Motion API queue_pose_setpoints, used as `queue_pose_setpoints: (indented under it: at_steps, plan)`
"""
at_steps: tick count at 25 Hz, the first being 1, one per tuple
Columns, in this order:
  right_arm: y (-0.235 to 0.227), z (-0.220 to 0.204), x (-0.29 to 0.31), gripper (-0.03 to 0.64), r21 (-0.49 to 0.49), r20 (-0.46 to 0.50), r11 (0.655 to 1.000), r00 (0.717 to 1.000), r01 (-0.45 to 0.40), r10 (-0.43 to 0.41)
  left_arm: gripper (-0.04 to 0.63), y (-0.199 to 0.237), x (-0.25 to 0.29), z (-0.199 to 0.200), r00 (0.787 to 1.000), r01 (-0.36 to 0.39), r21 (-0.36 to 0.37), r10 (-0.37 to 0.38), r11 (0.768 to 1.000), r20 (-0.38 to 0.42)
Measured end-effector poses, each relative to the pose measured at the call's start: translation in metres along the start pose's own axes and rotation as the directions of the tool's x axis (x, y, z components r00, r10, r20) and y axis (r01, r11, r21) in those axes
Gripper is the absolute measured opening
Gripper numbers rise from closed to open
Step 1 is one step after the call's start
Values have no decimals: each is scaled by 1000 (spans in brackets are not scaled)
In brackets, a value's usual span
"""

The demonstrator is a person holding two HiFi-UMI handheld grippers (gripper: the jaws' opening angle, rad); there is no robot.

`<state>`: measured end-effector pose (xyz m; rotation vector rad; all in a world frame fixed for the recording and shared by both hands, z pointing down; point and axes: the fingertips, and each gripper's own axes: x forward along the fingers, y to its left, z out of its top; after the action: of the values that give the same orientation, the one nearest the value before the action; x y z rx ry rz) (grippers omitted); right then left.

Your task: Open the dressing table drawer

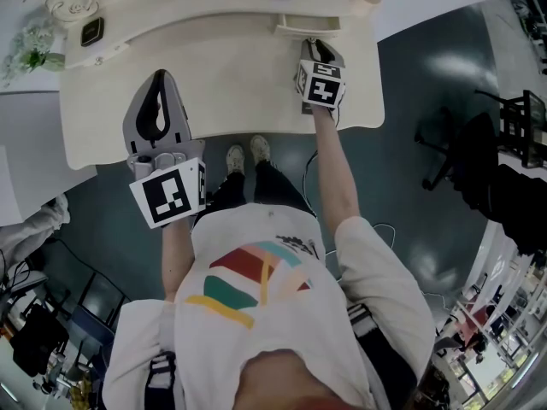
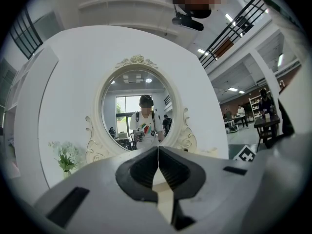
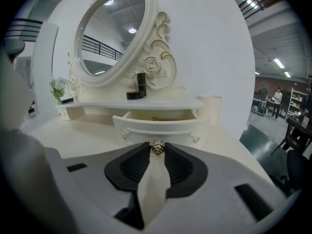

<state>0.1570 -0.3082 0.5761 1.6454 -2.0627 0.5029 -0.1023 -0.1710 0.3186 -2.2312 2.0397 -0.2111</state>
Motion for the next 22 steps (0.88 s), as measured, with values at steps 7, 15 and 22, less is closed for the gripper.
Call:
queue_pose_setpoints:
  at_steps: [7,15,22]
  plan:
    - [0,-4,-6,84,-6,-1,1000,1000,-3,3,6,-1,-3,0,1000,2,-1,-2,1000,1]
    - [1,-6,-11,84,-1,-3,1000,1000,-2,2,6,-3,-4,10,1000,-7,-18,8,1000,24]
    - [2,-8,-14,84,-1,-4,1000,1000,0,0,6,-1,-9,8,1000,-2,-3,2,1000,18]
